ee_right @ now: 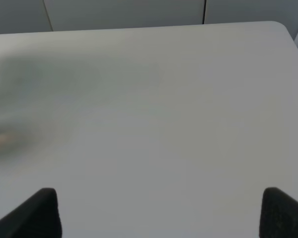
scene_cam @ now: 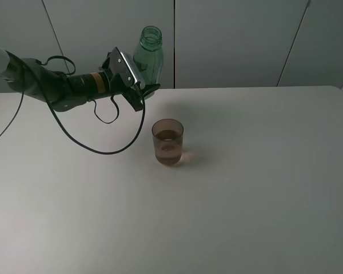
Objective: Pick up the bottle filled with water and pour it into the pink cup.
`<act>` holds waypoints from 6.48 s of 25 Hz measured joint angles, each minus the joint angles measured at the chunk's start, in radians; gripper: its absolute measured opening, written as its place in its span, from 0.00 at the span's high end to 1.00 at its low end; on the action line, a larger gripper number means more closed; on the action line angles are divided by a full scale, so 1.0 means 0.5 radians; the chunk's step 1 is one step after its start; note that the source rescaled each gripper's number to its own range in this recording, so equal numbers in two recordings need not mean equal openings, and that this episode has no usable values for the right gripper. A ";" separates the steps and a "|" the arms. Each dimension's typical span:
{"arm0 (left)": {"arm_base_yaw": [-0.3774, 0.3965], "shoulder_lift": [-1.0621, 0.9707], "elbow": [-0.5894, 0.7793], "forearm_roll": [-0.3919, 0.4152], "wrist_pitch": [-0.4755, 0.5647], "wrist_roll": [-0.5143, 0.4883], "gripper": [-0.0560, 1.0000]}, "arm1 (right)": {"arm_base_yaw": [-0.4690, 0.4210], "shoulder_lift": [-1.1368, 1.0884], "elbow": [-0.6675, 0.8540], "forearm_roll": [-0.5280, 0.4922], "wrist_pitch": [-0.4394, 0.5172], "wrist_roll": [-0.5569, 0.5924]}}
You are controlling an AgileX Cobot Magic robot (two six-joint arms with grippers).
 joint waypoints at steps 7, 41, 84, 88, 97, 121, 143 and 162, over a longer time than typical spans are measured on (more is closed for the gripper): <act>0.000 -0.251 0.272 -0.422 0.195 -0.491 0.95 | 0.000 0.000 0.000 0.000 0.000 0.000; 0.279 -0.254 1.221 -1.490 -0.421 0.183 0.95 | 0.000 0.000 0.000 0.000 0.000 0.000; 0.279 -0.249 1.221 -1.452 -0.178 0.059 0.00 | 0.000 0.000 0.000 0.000 0.000 0.000; 0.279 -0.257 1.221 -1.448 -0.045 0.059 0.00 | 0.000 0.000 0.000 0.000 0.000 0.000; 0.279 -0.485 1.271 -1.415 0.260 0.093 0.00 | 0.000 0.000 0.000 0.000 0.000 0.000; 0.279 -2.506 1.616 -1.534 2.070 -0.097 0.00 | 0.000 0.000 0.000 0.000 0.000 0.000; 0.279 -4.242 1.577 -1.673 3.840 0.291 0.00 | 0.000 0.000 0.000 0.000 0.000 0.000; 0.279 -4.604 1.648 -1.672 3.862 0.258 0.00 | 0.000 0.000 0.000 0.000 0.000 0.000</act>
